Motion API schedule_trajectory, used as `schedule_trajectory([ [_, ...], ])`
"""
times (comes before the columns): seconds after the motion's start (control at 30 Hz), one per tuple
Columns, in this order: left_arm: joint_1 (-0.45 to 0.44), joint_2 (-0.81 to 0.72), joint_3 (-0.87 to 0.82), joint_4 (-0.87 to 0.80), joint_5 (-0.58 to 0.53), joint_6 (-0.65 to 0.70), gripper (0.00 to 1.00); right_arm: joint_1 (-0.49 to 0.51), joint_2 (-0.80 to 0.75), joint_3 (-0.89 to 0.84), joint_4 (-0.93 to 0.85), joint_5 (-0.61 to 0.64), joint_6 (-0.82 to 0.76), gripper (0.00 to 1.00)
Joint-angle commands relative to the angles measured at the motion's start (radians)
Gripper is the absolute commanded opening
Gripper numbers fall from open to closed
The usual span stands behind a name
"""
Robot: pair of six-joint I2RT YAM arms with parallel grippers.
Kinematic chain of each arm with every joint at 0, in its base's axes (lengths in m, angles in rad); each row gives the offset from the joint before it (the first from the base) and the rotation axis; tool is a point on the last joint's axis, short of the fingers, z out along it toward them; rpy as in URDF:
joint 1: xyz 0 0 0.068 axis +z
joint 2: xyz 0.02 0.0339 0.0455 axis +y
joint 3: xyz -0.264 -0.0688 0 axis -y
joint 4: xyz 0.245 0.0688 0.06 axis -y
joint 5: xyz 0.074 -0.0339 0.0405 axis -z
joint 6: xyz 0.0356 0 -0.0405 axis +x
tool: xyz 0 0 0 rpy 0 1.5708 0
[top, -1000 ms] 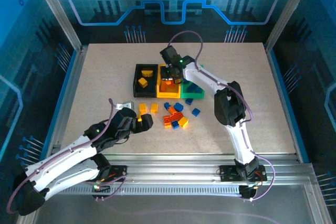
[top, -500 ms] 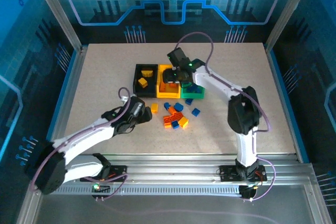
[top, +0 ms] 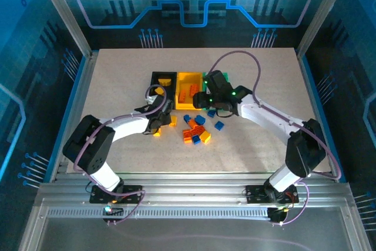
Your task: Sort the legos into containers by color
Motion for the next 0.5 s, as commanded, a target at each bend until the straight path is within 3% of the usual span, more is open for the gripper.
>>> schedule_trajectory([
  [0.0,0.007,0.010,0.016,-0.002,-0.032,0.017,0.49,0.009,-0.067,-0.040,0.033,0.020,0.018,0.60],
  [0.23,-0.005,-0.124,-0.027,-0.047,-0.016,0.016,0.26,0.001,-0.126,-0.101,0.039,0.037,0.033,0.60],
  [0.37,-0.007,-0.273,0.025,-0.111,-0.025,0.022,0.24,-0.004,-0.153,-0.147,0.055,0.036,0.044,0.60],
  [0.47,0.012,-0.272,0.136,-0.139,-0.041,0.054,0.26,-0.004,-0.162,-0.178,0.069,0.028,0.057,0.60],
])
